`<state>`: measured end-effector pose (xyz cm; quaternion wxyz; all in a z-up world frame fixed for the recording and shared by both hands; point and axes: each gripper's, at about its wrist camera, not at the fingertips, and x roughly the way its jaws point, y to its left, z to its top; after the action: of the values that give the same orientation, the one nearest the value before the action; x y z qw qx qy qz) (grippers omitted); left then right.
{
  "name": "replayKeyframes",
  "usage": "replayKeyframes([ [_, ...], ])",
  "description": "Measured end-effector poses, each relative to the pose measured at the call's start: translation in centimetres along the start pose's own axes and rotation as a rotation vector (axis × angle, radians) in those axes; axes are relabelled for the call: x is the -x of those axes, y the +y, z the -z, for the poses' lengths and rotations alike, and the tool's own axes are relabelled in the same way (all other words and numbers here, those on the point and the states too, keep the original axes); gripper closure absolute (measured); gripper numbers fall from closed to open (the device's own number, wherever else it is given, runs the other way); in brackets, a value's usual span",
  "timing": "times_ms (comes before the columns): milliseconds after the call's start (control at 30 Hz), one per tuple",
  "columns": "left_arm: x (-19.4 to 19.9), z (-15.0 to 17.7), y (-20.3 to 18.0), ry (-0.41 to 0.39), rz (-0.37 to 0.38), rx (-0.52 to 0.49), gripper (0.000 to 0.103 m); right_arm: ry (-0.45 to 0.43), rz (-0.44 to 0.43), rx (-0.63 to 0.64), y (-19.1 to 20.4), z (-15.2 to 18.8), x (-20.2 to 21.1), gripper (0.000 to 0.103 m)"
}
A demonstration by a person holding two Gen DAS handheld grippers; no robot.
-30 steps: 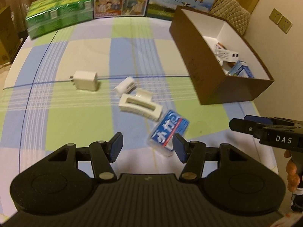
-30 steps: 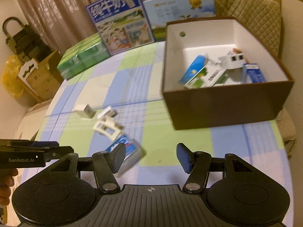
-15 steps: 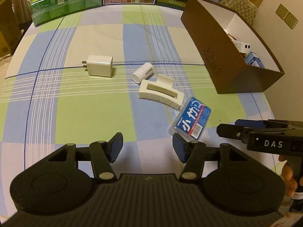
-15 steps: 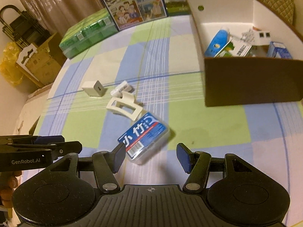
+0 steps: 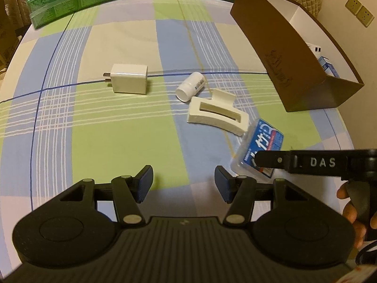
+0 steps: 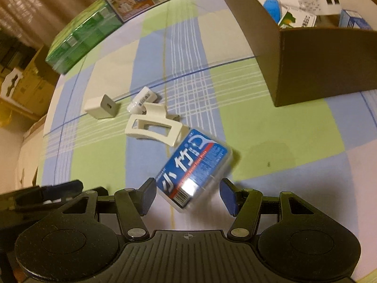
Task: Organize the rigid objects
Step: 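Move both tools back toward the blue floss box and white clip, then grasp the blue floss box with the right tool while the left tool grasps the white clip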
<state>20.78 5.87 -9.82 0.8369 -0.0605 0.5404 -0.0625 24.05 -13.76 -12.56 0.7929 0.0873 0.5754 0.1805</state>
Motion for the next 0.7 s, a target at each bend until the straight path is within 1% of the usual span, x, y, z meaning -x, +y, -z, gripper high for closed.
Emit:
replayKeyframes([
  [133,-0.5,-0.4,0.8,0.006,-0.003,0.000,0.050,0.011,0.035,-0.060,0.6,-0.7,-1.2,0.045],
  [200,-0.8,-0.7,1.1,0.011,-0.004,-0.001,0.050,0.019,0.057,-0.093,0.8,-1.0,-1.8,0.040],
  [233,-0.9,-0.8,1.2,0.013,-0.004,-0.003,0.050,0.023,0.068,-0.107,0.8,-1.1,-2.1,0.039],
  [333,-1.4,-1.1,1.6,0.020,-0.003,-0.005,0.050,0.034,0.100,-0.120,1.1,-1.3,-3.0,0.038],
  [533,-2.3,-1.7,1.2,0.027,0.016,-0.026,0.050,0.032,0.138,-0.092,0.6,-1.5,-3.3,0.038],
  [633,-2.9,-2.0,0.5,0.026,0.039,-0.045,0.048,0.021,0.156,-0.066,-0.2,-1.5,-3.0,0.039],
  [700,-3.2,-2.2,-0.1,0.021,0.055,-0.063,0.046,0.008,0.168,-0.037,-0.6,-1.4,-2.7,0.043],
])
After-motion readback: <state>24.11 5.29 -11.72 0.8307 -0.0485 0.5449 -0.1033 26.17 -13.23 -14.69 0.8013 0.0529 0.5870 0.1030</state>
